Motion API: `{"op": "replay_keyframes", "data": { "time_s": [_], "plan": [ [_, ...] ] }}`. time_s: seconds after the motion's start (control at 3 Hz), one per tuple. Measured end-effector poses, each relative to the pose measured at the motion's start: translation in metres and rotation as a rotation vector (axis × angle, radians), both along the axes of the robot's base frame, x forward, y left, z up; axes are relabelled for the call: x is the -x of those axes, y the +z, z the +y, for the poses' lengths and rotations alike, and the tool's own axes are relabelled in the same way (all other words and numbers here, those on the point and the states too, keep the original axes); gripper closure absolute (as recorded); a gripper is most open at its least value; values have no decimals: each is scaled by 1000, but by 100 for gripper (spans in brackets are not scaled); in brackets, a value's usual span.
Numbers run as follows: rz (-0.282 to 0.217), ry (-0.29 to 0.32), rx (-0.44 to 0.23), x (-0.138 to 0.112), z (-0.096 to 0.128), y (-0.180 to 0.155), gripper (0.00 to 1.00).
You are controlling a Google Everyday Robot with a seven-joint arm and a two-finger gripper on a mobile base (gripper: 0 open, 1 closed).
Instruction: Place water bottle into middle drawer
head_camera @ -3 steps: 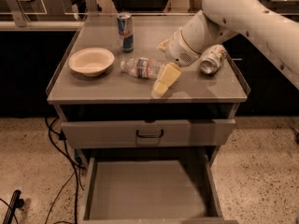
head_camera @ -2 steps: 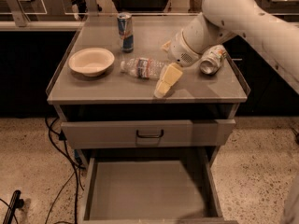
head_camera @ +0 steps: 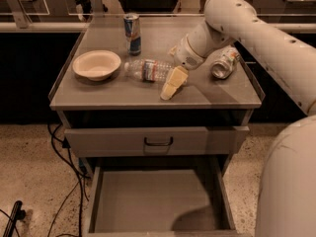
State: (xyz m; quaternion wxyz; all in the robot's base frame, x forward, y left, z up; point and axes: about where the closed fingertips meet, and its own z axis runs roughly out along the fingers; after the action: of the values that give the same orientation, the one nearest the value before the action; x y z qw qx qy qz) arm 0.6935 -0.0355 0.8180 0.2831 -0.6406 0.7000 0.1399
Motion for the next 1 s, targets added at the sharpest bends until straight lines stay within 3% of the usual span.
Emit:
{"op": "replay_keyframes", "data": {
  "time_s": [1.0],
  "plan": [
    [0,0,0,0,0,0,79]
  ]
}}
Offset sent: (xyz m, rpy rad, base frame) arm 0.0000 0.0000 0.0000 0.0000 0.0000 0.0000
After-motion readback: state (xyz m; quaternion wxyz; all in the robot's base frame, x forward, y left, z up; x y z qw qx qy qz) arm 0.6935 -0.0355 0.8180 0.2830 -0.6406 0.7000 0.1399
